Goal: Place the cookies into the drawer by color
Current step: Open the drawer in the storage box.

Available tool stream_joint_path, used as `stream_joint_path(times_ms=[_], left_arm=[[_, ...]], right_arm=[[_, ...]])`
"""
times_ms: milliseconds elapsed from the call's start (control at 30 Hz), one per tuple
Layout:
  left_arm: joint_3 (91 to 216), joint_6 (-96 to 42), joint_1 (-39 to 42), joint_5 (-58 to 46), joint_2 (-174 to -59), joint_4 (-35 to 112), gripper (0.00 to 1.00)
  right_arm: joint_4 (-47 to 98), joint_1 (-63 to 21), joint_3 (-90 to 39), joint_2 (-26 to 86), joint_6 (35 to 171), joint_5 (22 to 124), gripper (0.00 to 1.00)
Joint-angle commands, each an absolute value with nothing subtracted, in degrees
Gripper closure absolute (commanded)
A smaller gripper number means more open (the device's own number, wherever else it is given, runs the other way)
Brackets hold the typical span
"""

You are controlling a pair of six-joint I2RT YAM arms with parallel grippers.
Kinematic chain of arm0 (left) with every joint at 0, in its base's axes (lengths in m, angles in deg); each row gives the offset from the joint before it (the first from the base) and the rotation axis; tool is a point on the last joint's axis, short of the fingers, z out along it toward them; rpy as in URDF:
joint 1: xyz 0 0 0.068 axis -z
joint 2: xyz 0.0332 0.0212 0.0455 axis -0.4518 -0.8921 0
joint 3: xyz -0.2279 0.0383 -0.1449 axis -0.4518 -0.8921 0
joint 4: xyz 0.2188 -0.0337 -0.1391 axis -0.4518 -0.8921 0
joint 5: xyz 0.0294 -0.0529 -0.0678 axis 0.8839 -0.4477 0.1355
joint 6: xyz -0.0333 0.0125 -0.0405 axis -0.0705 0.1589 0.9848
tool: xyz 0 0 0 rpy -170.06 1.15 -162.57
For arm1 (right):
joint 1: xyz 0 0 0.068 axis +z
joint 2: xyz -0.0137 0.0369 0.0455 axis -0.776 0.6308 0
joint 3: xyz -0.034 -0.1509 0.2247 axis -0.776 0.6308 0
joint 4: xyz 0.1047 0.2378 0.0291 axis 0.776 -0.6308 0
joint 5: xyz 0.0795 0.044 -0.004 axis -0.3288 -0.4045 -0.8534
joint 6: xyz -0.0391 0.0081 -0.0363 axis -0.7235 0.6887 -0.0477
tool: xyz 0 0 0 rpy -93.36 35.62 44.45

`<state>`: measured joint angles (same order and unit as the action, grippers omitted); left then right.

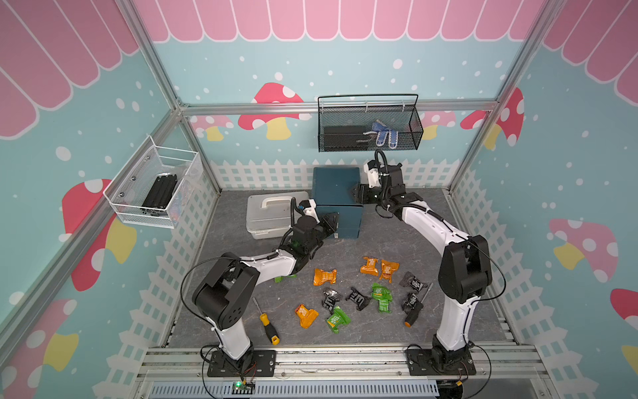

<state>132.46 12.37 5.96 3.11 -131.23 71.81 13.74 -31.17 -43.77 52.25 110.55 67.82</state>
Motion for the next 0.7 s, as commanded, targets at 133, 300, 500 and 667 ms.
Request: stream_joint_path(times_ms=[133,300,500,667], left_arm=[[124.56,13.18,6.89,0.90,-119.17,66.67,1.00],[122.86,13.03,9.61,0.87,-115.75,63.51,1.00],[120.67,10.58,14.56,6.65,-110.83,59.04,1.00],[117.86,12.75,15.42,4.78,-110.11,62.34,1.00]], right_arm=[[2.24,-30.15,-41.34,53.91,110.16,68.96,0.35],[1.52,-30.15,-41.80,53.53,110.09,68.64,0.35],[1.51,-30.15,-41.14,52.84,109.82,68.67,0.35],[1.56,-30.15,-41.28,53.20,109.82,68.40,0.35]])
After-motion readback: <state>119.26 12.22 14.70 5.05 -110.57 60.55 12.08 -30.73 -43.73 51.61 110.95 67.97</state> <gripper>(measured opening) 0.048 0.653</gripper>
